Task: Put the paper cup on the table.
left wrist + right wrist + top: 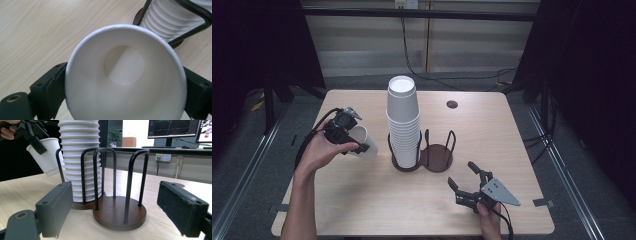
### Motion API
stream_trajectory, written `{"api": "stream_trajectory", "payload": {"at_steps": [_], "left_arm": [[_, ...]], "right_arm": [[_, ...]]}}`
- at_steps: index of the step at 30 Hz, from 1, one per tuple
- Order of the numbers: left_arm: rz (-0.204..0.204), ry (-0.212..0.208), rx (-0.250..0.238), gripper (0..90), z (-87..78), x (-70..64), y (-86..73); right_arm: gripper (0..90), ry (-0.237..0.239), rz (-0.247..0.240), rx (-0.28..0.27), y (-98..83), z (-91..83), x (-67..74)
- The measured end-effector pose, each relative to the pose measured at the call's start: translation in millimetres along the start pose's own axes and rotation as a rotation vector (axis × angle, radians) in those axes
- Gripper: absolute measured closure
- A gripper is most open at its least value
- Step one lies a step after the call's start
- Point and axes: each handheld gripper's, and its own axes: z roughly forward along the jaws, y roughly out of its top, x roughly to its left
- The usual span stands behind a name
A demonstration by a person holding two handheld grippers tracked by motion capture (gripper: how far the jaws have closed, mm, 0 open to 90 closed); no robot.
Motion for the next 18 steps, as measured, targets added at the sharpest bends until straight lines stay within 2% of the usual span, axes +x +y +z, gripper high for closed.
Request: {"api": "stream_trajectory", "payload": {"at_steps": [6,9,10,13,15,16,18], "left_arm": [[0.005,-0.007,0.066,9.2,10.6,4.8,3.7],[0.023,-0.013,0.089,9.1,14.9,6.3,5.6],[0.017,-0.015,0.092,9.1,16.1,5.5,6.4],[0.044,0.009,0.117,8.6,16.9,0.1,7.4],[0.049,-0.012,0.117,8.5,19.2,-0.9,8.0],[0.061,-0.009,0.129,8.5,20.7,-0.4,8.4],[0.059,0.005,0.149,8.4,25.2,-1.0,8.9]], "right_arm": [[12.9,0.000,0.001,0.000,0.0,0.0,0.1],[12.9,0.002,0.002,-0.001,0.0,0.2,0.0],[12.9,0.000,0.002,0.000,0.0,0.1,0.1],[12.9,0.000,0.000,0.000,0.0,0.0,0.0],[12.9,0.001,0.002,0.000,0.0,0.2,0.0],[12.9,0.002,0.003,0.001,0.0,0.2,0.1],[12.9,-0.002,0.001,0.001,0.0,-0.2,0.2]]}}
